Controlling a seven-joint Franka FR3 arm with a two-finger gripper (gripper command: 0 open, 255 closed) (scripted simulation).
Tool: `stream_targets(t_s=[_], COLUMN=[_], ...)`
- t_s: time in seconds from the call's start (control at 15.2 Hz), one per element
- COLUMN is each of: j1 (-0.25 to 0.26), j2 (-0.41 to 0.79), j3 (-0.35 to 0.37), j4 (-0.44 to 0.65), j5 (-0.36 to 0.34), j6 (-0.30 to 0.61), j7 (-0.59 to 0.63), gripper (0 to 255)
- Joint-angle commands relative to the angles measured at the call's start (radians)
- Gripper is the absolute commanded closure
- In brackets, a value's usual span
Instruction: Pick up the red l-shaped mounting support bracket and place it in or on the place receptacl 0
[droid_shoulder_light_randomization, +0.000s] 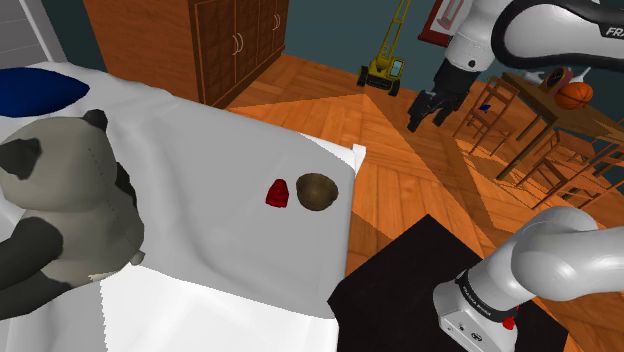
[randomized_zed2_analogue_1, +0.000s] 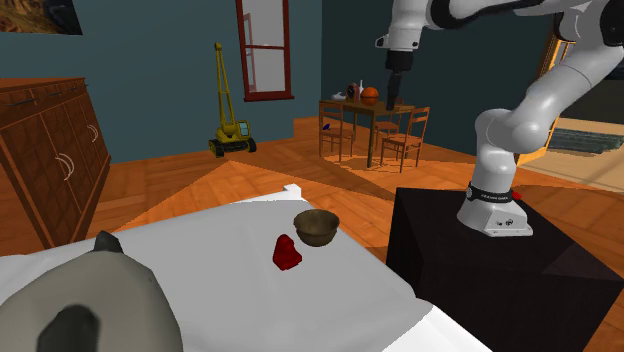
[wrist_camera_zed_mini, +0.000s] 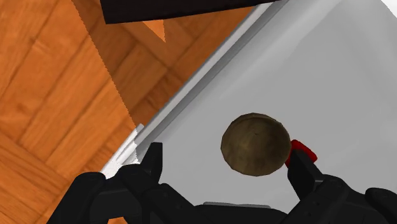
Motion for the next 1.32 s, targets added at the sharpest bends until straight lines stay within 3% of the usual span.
stream_targets(t_s=[0.0,0.66,1.25], j1=[0.005,0.010,0.009], j2=[0.046,0.358,0.704], j3=[0.019,0.104,0.158], j4=[-0.026,-0.032,0.089], j5=[0.007,-0.003,-0.102], j6=[0.074,0.387,0.599], j7=[0.029,0.165,0.326], gripper=[0,0,0])
